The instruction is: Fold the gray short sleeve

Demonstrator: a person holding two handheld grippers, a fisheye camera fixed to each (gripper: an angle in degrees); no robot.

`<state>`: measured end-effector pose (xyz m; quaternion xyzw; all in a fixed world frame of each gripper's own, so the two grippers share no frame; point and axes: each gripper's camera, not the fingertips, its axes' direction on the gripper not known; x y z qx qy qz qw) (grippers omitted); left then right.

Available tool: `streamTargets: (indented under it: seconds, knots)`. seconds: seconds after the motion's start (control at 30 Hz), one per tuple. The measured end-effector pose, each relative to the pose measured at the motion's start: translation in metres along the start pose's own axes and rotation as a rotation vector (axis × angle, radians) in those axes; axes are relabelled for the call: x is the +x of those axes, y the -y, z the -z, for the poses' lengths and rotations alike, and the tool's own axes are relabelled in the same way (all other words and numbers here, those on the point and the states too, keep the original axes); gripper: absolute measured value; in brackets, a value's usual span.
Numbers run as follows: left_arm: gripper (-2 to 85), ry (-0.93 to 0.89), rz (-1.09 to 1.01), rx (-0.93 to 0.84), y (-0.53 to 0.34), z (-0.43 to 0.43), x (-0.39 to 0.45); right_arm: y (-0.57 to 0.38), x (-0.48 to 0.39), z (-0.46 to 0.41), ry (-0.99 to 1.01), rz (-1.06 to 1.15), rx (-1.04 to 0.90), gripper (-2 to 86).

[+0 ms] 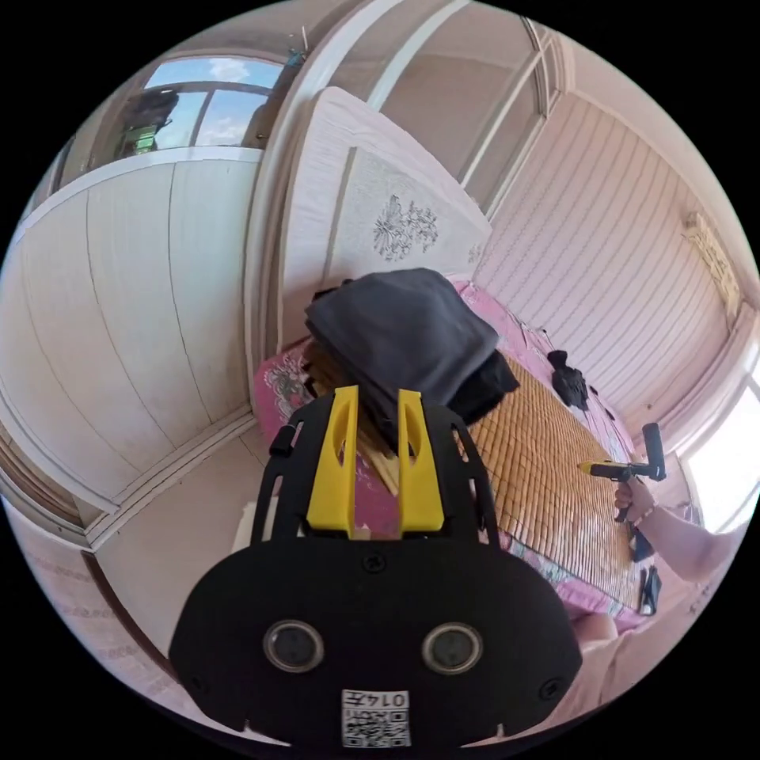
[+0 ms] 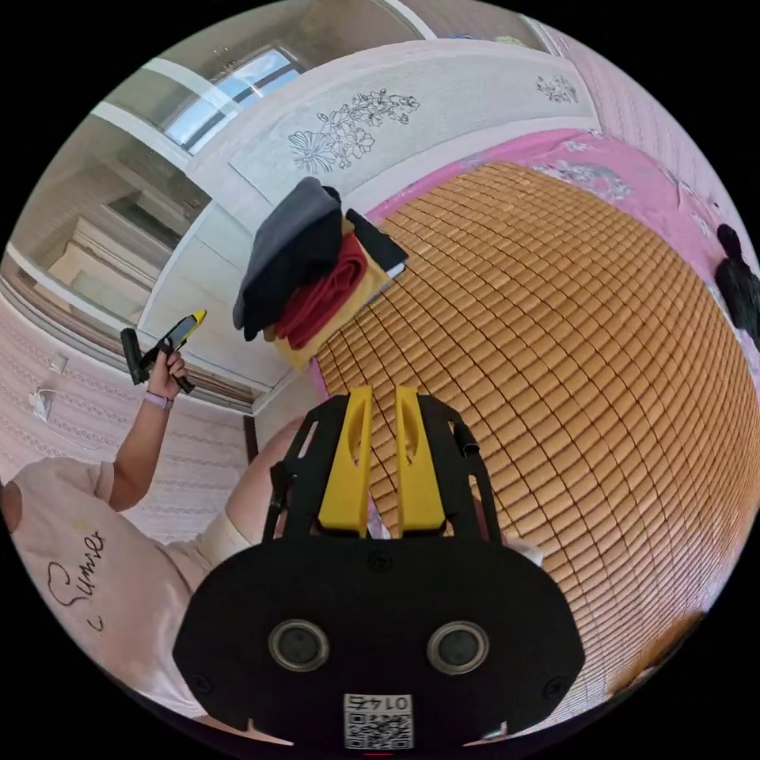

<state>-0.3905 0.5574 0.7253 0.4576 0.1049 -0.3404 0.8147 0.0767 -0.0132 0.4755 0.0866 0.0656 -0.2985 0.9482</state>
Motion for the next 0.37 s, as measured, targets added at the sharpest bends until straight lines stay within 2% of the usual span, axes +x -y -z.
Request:
streamTargets:
  seconds: [0.07,0.23,0.37]
  knots:
    - [6.7,-0.074,-0.124,-0.064,-0.044,-0.004,0.044,-0.083,0.028,0.025,-0.069,-0.149,0.004,4.4]
    - [4.5,-0.239,-0.511,-0.294,-0.114,-0.040,0.176,-0.317,0.061,0.124,-0.308,-0.602,0.212,4.5]
    - [5.0,-0.487,-0.895,-0.304,-0.180,-0.054,0.327,-0.432,0.065,0.169,-0.428,-0.784,0.305,5.5]
